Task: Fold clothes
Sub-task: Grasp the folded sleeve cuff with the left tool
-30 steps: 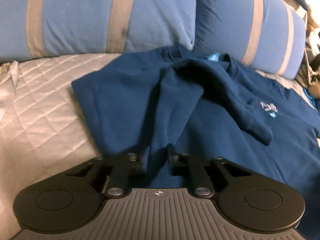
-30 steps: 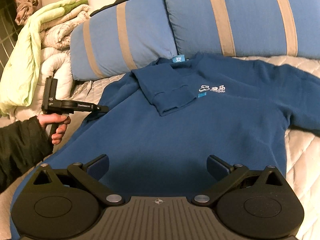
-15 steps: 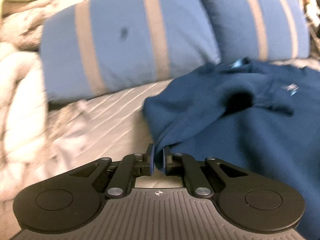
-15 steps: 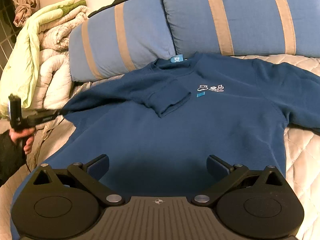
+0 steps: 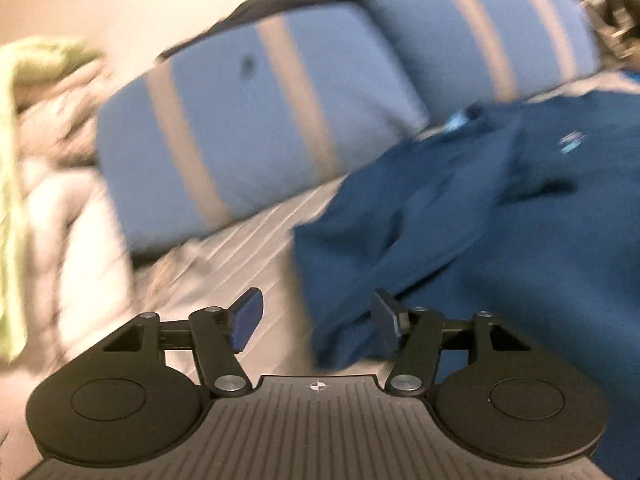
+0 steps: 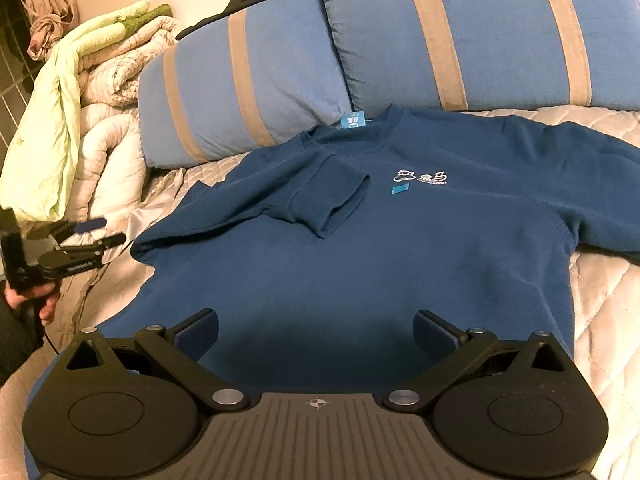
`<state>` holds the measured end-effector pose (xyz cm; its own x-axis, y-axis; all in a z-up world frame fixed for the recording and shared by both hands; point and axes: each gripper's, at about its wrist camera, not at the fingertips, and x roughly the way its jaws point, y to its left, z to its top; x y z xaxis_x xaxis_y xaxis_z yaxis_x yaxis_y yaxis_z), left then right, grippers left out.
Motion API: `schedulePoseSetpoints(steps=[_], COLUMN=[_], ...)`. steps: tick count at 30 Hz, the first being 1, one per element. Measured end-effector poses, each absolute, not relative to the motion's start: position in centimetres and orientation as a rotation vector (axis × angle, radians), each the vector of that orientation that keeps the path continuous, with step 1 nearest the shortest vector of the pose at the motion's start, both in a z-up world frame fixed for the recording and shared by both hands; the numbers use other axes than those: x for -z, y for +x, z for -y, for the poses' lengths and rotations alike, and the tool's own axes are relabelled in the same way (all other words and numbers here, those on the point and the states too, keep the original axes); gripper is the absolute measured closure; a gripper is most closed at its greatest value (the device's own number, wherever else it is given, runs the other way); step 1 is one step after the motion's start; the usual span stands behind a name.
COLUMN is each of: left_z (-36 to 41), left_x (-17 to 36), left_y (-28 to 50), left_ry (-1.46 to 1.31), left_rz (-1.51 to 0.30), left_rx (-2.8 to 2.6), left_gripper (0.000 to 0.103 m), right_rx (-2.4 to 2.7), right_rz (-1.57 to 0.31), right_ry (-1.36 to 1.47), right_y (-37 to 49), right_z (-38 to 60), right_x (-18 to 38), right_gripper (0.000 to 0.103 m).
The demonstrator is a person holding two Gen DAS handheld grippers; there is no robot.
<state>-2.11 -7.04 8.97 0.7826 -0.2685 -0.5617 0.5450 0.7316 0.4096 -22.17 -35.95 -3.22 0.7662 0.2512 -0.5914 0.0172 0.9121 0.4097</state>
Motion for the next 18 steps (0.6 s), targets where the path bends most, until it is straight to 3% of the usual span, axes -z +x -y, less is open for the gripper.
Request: schedulePoseSetpoints(steps=[4,12,18], left_z=[9.9,18.5,22.2], left_x=[-9.9,-6.5,-2.6], left_y=[-3.3,-2.3,-0.5], left_ry=[0.651,0.891,1.065], left_rz=[-0.44,-0.368,-0.342], left_rx=[0.602,0.829,0.819], left_gripper=[0.044,0.045,0.058], right_rx=[-0.137,-0.138,-0.151], right_rz=[-0.693,-0.686,-0.69], right_ry=[0.407,0.442,0.464], right_y=[-22.2,-22.3,-22.2], right_z=[35.8,36.1,36.3], right_x=[3.2,3.4,3.6], right_gripper=[0.0,0.0,0.0])
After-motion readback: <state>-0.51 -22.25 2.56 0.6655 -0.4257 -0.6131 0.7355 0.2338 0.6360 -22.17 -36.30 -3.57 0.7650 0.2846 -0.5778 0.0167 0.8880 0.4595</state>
